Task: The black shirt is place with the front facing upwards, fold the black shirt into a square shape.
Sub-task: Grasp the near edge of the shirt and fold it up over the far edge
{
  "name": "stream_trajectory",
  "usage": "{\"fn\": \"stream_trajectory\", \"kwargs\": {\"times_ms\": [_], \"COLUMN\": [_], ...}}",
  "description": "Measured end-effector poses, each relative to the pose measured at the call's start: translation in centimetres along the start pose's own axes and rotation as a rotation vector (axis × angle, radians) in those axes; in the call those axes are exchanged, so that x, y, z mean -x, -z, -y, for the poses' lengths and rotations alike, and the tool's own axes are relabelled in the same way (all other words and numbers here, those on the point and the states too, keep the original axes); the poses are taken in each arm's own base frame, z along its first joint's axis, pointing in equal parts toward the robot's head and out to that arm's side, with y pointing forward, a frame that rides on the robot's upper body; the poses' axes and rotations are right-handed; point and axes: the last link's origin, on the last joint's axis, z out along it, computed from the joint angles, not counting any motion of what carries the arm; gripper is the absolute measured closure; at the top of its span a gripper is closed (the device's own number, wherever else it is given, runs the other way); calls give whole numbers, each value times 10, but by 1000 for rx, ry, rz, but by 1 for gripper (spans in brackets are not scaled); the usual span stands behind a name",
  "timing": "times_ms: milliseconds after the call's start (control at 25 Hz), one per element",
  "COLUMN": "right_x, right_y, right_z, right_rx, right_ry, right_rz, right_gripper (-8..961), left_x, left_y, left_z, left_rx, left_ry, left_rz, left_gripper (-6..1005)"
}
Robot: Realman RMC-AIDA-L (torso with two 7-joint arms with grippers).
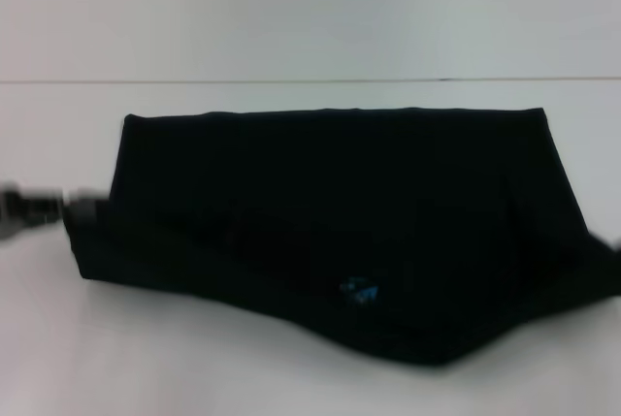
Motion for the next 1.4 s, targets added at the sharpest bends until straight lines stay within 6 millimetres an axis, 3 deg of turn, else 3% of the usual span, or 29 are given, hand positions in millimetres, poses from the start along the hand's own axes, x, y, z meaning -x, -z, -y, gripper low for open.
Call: {"fn": "stream_trajectory", "kwargs": {"times_ms": [120,320,440,720,1400], "right_x": [29,63,73,91,130], "right_y": [-8,-45,-71,-119,-149], "right_z": [5,27,35,22,-1], "right_rx": [22,-89,-152,-243,-380], "right_ry": [-24,-79,-96,-26,112], "right_rz": [173,341,392,380,452], "right_gripper": [931,931,931,931,931], "left_x": [-29,-55,-64,-74,-91], "left_y": [-16,-49,-66,-86,-99], "left_z": [6,18,26,35,46], "left_rx": [-45,-117,-184,-297,-446], "left_ry": [19,61,71,51,23], "left_rz": [-121,-245,-306,-320,-389], "left_gripper": [926,918,913,901,872]}}
